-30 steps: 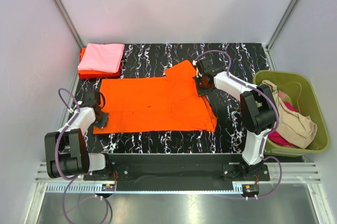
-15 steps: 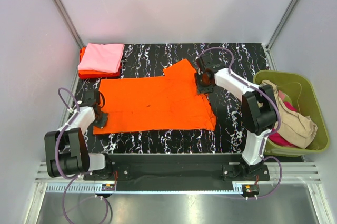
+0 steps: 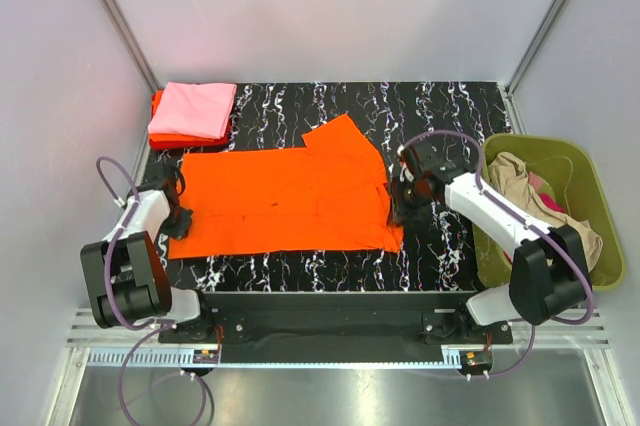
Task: Fold and stack the t-shirts
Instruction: Fold the tshirt
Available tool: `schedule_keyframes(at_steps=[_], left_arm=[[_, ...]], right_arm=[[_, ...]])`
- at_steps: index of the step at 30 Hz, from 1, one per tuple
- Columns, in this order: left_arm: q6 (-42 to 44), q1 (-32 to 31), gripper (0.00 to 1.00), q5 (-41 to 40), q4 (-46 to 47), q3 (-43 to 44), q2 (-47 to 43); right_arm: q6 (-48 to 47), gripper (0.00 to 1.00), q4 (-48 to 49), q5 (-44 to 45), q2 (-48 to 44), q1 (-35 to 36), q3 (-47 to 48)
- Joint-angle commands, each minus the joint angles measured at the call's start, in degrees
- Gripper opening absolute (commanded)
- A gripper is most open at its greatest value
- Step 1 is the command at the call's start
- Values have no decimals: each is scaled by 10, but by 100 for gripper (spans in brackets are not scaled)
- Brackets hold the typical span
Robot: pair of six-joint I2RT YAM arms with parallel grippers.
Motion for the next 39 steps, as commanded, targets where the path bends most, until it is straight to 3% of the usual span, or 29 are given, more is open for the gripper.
schedule_keyframes(at_steps=[1, 4, 9, 31, 34, 38, 39], left_arm=[[18, -1, 7, 40, -6, 25, -7], [23, -3, 7, 59, -6, 13, -17], [29, -2, 9, 54, 7, -10, -18], [46, -1, 8, -8, 8, 32, 111], [47, 0, 8, -8, 7, 33, 118], [46, -1, 8, -18, 7, 31, 113], [46, -1, 8, -20, 7, 31, 112]], right_arm=[[27, 36, 23, -56, -2, 2, -60], [42, 39, 37, -42, -26, 2, -90], [62, 41, 45, -46, 11, 2, -95], [60, 34, 66, 13, 44, 0, -106], [56, 27, 74, 2, 50, -1, -104], [50, 0, 73, 14, 47, -1, -109], [48, 0, 73, 18, 45, -1, -110]])
